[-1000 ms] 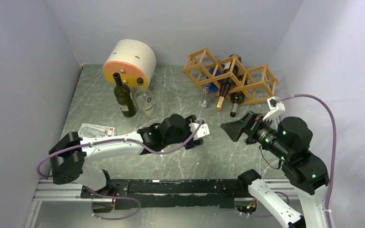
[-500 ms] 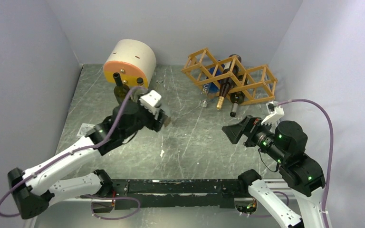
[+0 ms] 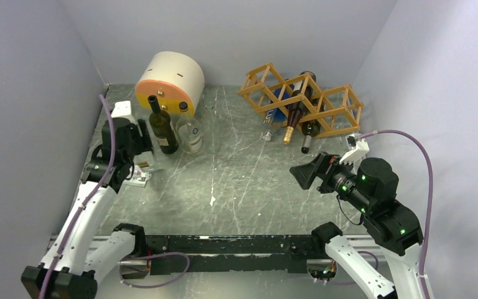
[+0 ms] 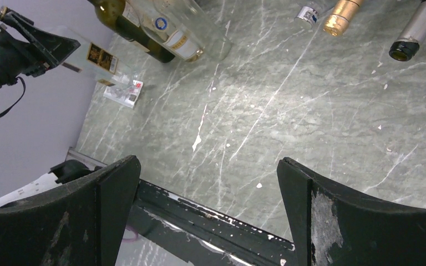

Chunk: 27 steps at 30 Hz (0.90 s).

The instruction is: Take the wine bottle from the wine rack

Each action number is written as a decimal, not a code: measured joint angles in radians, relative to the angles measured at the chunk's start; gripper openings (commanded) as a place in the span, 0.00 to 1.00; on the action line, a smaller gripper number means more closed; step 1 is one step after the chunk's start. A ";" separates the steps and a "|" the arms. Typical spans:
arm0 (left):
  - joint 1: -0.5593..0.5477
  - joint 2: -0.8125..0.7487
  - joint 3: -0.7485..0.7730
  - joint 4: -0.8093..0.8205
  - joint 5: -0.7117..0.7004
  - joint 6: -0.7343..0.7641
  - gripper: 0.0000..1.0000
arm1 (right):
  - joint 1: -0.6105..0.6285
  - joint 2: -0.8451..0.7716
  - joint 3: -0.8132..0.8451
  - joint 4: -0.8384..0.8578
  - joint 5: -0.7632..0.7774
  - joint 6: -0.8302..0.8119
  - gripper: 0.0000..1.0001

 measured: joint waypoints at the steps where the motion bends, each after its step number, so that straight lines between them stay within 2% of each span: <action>1: 0.052 0.003 -0.010 0.005 0.002 -0.013 0.07 | 0.000 0.000 0.001 -0.002 0.000 0.000 1.00; 6: 0.225 0.051 -0.042 0.047 -0.013 -0.078 0.07 | 0.000 0.001 0.005 -0.002 -0.001 0.001 1.00; 9: 0.267 0.108 -0.043 0.107 -0.006 -0.108 0.07 | 0.000 0.002 0.005 -0.002 -0.008 0.002 1.00; 15: 0.281 0.256 -0.039 0.258 0.003 -0.114 0.07 | 0.000 0.017 0.005 0.003 -0.028 0.009 1.00; 23: 0.281 0.384 -0.011 0.397 0.072 -0.001 0.07 | 0.000 0.022 -0.005 0.012 -0.045 0.027 1.00; 25: 0.281 0.394 -0.011 0.417 0.092 0.021 0.12 | 0.000 0.024 -0.013 0.013 -0.049 0.031 1.00; 27: 0.281 0.394 -0.014 0.432 0.113 0.034 0.21 | 0.000 0.027 -0.019 0.016 -0.052 0.035 1.00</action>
